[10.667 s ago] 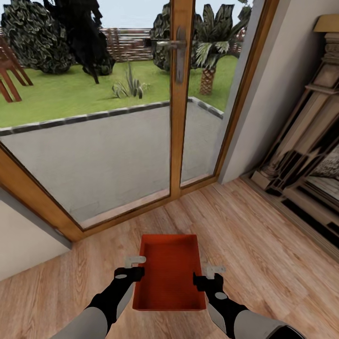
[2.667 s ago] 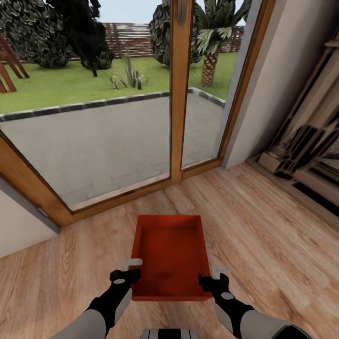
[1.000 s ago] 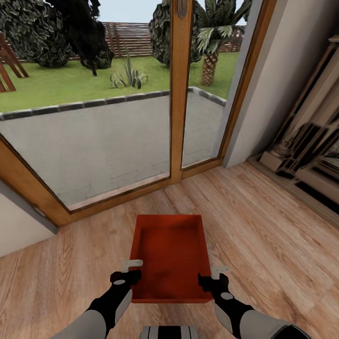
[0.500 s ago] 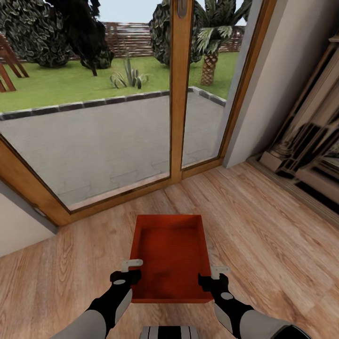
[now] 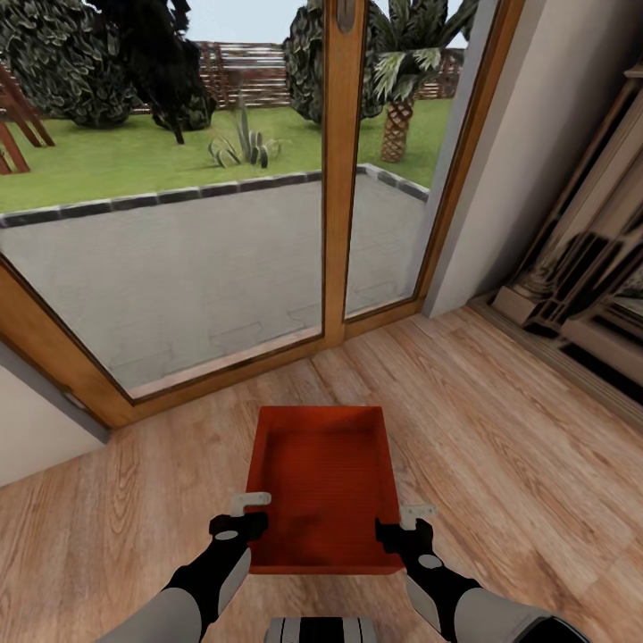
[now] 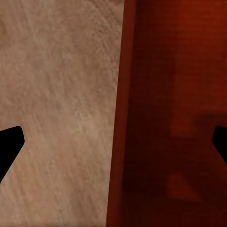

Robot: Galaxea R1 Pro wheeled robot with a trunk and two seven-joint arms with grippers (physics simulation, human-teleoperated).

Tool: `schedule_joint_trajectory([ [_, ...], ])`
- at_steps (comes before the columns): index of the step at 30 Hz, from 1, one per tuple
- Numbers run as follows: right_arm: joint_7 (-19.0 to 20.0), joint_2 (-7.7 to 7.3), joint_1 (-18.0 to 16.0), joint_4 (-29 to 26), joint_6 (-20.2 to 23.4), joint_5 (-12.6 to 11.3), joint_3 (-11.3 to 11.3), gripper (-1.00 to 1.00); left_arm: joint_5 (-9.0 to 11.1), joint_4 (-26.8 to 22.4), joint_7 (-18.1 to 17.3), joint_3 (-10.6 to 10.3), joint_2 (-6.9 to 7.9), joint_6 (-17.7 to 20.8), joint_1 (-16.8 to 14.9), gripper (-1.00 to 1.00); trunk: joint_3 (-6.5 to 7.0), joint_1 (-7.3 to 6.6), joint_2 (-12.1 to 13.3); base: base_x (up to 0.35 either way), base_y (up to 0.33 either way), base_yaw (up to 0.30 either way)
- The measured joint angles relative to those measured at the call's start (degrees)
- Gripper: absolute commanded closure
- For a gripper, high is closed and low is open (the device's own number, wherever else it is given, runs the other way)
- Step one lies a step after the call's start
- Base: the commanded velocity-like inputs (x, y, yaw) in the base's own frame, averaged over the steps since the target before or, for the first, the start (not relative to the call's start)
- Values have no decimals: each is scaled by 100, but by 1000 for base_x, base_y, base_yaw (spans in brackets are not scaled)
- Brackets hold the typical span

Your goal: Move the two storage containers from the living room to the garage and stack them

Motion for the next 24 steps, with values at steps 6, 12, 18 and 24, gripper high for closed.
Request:
schedule_joint_trajectory([
  [6, -1, 0, 0, -1, 0, 0, 0, -100, 0, 0, 5, 0, 0, 0, 0, -100, 0, 0, 0, 0, 0, 0],
  [12, -3, 0, 0, 0, 0, -2, 0, -100, 7, 2, 34, 4, -7, 6, 0, -100, 0, 0, 0, 0, 0, 0],
  [18, -8, 7, 0, 1, 0, -7, 0, -100, -18, 27, 27, -7, -2, 10, 0, -100, 0, 0, 0, 0, 0, 0],
  [24, -8, 10, 0, 2, 0, -16, 0, -100, 0, 44, 0, 4, 4, 43, 0, -100, 0, 0, 0, 0, 0, 0],
])
